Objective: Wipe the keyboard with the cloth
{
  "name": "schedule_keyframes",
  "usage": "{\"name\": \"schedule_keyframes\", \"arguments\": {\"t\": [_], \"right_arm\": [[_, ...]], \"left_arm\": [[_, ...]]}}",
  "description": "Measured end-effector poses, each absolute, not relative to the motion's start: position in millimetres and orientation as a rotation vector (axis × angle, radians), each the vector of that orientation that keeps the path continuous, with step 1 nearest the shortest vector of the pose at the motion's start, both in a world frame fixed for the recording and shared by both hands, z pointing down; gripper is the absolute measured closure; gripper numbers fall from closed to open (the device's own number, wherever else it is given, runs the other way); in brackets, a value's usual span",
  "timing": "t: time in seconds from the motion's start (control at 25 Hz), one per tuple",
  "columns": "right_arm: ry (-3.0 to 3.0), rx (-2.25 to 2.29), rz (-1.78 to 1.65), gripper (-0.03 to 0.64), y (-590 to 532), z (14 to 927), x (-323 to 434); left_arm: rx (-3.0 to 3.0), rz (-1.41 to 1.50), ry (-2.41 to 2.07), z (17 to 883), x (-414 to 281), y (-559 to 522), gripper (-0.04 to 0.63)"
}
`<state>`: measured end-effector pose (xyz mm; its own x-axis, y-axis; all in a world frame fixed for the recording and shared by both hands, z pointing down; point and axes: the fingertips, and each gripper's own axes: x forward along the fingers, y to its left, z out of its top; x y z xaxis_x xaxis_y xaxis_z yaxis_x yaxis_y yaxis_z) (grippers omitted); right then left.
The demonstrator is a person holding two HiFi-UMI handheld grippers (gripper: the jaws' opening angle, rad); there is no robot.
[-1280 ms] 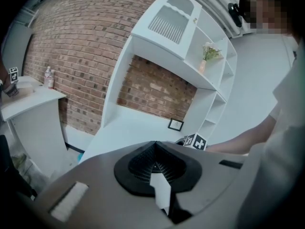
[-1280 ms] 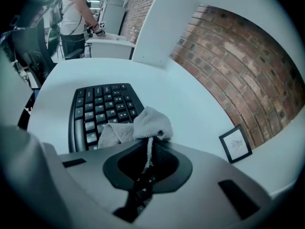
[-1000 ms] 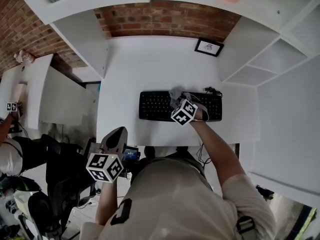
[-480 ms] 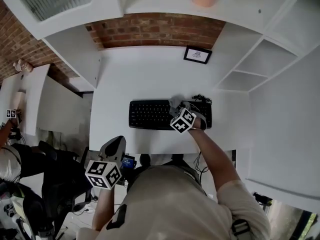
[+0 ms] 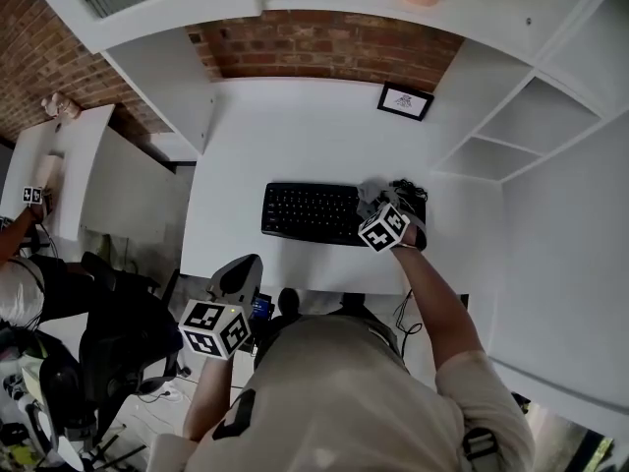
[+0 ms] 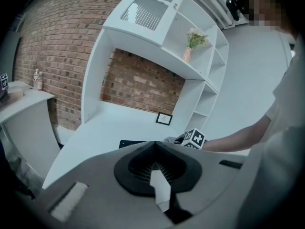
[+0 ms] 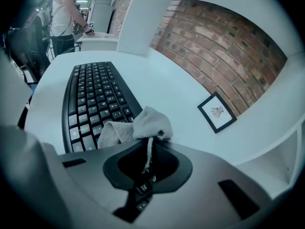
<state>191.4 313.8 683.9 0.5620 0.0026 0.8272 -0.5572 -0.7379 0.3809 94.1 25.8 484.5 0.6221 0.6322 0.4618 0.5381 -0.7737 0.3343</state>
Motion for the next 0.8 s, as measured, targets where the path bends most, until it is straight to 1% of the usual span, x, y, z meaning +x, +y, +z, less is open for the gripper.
{"name": "schedule_keyframes", "arguments": {"t": [0.8], "right_arm": [[-0.247,2.17,1.189,0.603,408,680,161]], "left_arm": [[2.681,0.849,0.993,482,83,48,0.591]]}}
